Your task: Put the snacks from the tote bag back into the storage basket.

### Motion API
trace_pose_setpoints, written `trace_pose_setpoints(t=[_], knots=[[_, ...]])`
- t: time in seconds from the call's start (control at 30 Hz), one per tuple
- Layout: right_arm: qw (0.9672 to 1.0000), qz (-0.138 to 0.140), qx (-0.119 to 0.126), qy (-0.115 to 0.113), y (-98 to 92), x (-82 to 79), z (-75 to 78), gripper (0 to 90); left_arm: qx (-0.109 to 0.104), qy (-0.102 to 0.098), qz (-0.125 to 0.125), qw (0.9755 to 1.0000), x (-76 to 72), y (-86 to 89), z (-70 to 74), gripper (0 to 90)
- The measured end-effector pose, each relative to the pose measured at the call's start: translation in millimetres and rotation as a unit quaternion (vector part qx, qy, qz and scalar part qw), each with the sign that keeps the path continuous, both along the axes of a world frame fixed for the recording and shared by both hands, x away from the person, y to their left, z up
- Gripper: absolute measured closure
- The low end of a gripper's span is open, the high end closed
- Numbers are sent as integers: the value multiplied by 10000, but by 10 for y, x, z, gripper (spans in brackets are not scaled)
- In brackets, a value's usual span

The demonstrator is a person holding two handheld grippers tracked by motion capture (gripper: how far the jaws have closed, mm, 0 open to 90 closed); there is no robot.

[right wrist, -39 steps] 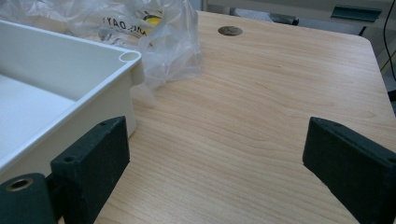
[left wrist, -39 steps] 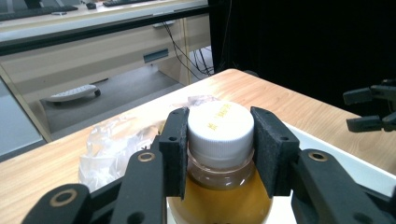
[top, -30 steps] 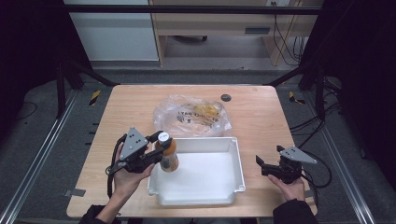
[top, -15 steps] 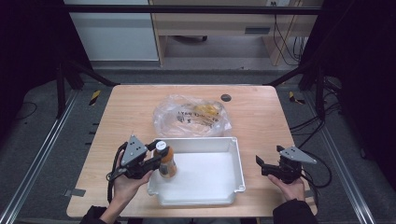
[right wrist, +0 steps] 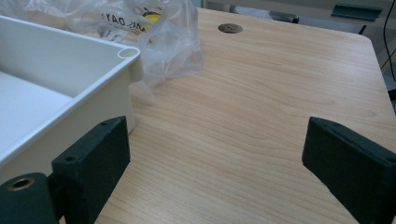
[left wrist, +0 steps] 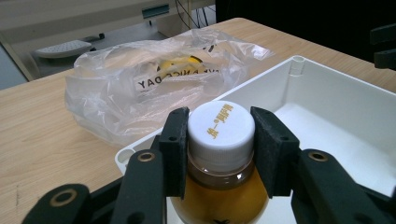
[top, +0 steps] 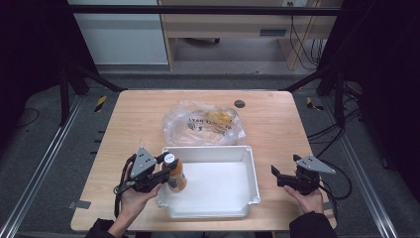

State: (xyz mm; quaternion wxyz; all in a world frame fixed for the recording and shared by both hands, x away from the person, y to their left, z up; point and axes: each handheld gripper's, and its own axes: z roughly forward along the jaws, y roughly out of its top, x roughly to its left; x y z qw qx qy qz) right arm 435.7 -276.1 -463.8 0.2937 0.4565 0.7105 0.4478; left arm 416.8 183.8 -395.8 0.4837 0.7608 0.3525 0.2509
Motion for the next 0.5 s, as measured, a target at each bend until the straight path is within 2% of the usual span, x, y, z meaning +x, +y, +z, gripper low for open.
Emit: trace_pose_setpoints(t=[0.37, 0.5], knots=[[10000, 4, 6, 0, 0, 1, 0, 79, -1, -27, 43, 10000, 11, 25, -9, 589], [10000, 16, -6, 8, 6, 4, -5, 78, -80, -63, 69, 9999, 2, 14, -33, 588]])
